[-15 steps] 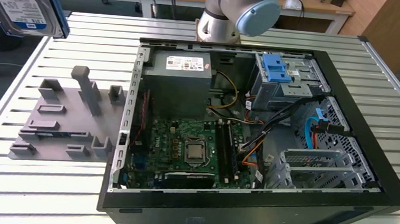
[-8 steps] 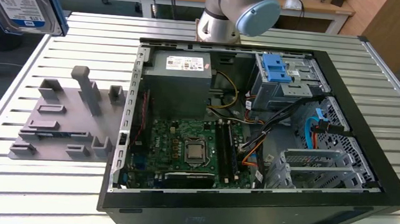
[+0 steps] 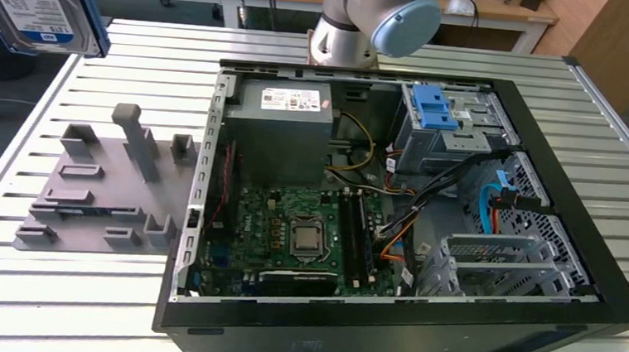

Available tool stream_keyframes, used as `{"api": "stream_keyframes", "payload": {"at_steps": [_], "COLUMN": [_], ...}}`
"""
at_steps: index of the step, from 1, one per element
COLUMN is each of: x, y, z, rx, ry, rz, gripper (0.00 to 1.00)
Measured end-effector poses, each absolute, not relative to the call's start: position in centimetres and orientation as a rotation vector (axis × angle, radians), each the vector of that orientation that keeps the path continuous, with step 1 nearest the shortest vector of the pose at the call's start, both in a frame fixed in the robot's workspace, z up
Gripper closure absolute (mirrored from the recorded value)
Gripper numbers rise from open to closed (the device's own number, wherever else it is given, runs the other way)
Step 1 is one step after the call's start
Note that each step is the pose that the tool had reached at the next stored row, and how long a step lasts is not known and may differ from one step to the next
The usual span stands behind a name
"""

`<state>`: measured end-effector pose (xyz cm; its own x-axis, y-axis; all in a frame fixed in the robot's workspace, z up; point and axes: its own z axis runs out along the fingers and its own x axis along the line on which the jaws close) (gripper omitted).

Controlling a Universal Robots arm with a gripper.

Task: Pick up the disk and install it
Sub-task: 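Pick up the disk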

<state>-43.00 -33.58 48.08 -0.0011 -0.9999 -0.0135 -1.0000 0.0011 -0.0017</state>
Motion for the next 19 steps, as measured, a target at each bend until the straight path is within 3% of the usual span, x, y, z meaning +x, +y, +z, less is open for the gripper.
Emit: {"api": "stream_keyframes", "payload": {"at_steps": [19], "x": [-41.3], "y": [-33.6], "z": [48.1], "rx": [-2.213], "ry": [2.215], "rz": [0.013], "gripper": [0.64]}}
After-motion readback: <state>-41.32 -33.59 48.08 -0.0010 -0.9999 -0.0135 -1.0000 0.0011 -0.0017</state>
